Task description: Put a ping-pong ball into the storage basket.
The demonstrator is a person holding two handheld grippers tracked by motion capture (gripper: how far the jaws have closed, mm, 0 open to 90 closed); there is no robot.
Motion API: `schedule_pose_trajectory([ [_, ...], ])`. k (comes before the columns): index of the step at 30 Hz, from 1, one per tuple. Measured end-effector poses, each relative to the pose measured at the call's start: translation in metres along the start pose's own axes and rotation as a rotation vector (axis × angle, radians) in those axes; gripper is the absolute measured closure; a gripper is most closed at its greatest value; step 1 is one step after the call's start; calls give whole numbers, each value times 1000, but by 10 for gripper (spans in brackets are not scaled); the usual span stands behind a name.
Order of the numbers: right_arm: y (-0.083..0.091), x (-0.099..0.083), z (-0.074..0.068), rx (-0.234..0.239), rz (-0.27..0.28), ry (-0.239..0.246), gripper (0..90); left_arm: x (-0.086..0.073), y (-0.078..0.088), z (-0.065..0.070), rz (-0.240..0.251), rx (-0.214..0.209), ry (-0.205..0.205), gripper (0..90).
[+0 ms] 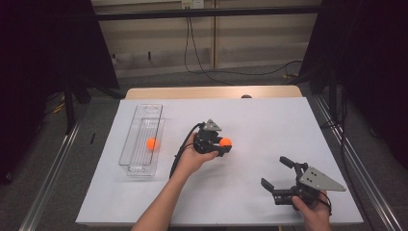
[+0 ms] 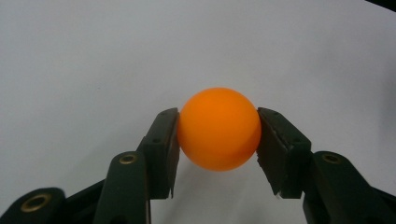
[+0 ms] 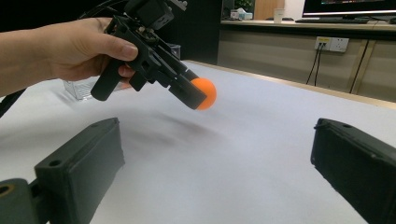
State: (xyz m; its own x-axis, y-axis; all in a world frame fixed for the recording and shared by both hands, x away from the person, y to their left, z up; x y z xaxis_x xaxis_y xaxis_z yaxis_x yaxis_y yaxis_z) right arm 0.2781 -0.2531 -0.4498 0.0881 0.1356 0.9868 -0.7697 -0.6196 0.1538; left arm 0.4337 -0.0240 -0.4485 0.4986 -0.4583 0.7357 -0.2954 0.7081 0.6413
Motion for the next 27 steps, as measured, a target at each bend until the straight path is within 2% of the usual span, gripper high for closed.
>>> schedule_pose_trajectory([
  [20,0,0,0,-1,1,-2,19,-12,10,-6,-17,6,14,511],
  [27,-1,0,1,-5,-2,1,20,-15,13,-9,-12,9,32,511],
])
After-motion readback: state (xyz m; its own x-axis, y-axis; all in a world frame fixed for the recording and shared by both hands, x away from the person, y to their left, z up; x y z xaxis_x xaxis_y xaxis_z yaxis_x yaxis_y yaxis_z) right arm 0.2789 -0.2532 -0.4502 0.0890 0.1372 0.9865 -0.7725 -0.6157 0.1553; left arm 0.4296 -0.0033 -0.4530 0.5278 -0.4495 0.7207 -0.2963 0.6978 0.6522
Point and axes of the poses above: each handheld gripper's, and its own axes: y roughly backward along the jaws, x roughly out of its top, z roughly to its right, the point moved 4 cm from there along -y, roughly forward along the jaws, and after that the axes turned 5 degrees about y, right-handed, at the moved point
